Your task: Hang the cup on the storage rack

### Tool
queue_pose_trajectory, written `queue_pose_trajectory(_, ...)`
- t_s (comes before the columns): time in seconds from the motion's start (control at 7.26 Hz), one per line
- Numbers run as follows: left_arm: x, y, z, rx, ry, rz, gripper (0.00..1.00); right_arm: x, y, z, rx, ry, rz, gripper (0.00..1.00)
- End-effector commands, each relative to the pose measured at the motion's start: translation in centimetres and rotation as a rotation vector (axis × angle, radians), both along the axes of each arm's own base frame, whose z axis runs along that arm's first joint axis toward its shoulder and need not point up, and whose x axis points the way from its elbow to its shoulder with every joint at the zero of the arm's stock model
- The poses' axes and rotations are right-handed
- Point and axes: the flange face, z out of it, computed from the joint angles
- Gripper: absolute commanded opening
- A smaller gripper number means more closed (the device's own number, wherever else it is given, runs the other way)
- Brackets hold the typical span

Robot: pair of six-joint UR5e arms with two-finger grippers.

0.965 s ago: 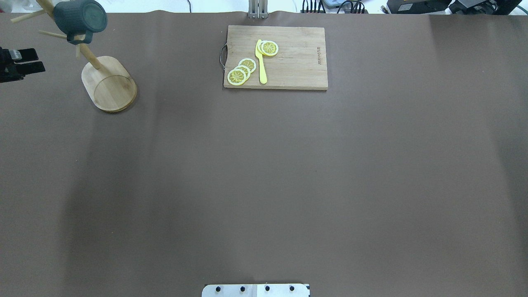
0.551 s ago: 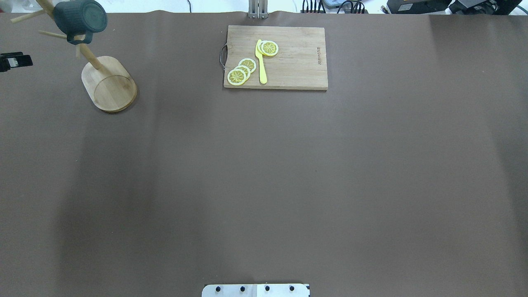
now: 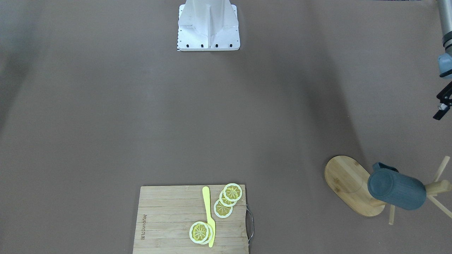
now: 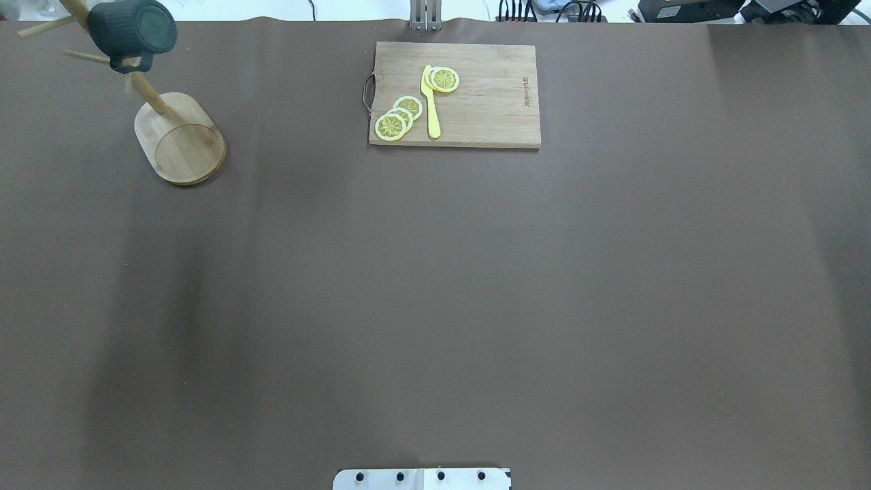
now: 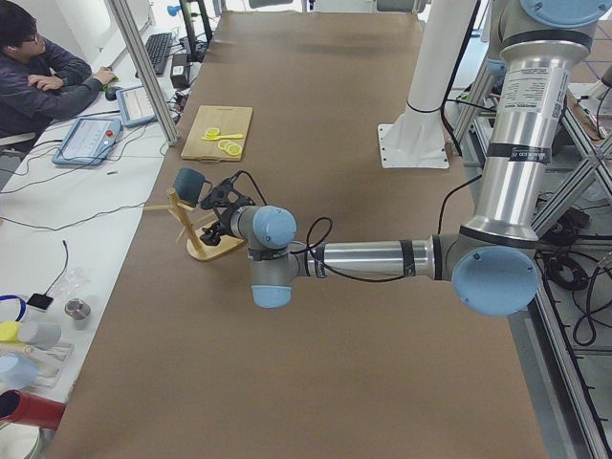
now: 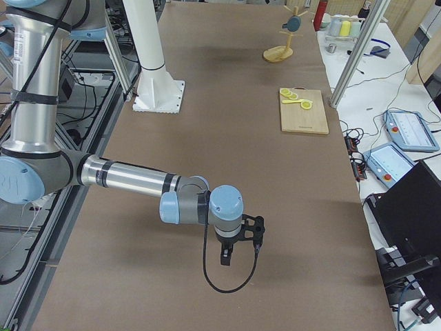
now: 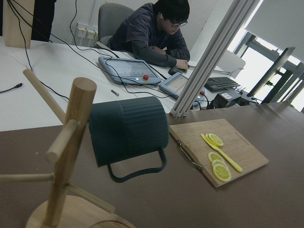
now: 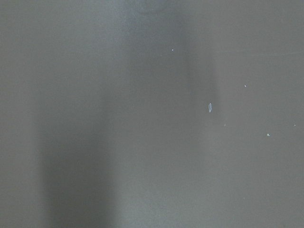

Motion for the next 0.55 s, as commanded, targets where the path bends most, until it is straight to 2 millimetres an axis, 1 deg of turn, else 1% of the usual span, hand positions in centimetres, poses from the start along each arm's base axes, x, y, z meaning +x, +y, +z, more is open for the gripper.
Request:
queue_pose_trajectory(0.0,-3.8,-1.1,2.8,0.012,-0.230,-0.004,0.99,0.0,0.0,0.0,0.000,0.000,0.000,1.00)
queue_pose_trajectory(0.14,-5.4,-1.3,4.1,-0.020,-0.292,-0.003,0.99,0.0,0.0,0.0,0.000,0.000,0.000,1.00)
queue_pose_trajectory(0.28,-6.2,-1.8,5.2,-0.081,-0.338,0.007,0.99,-0.1,0.0,0.0,0.000,0.000,-0.001,1.00)
queue_pose_trajectory(0.41,-7.7,-2.1,6.5,-0.130,-0.395,0.020,0.99,-0.1,0.0,0.2,-0.005,0.000,-0.001,1.00)
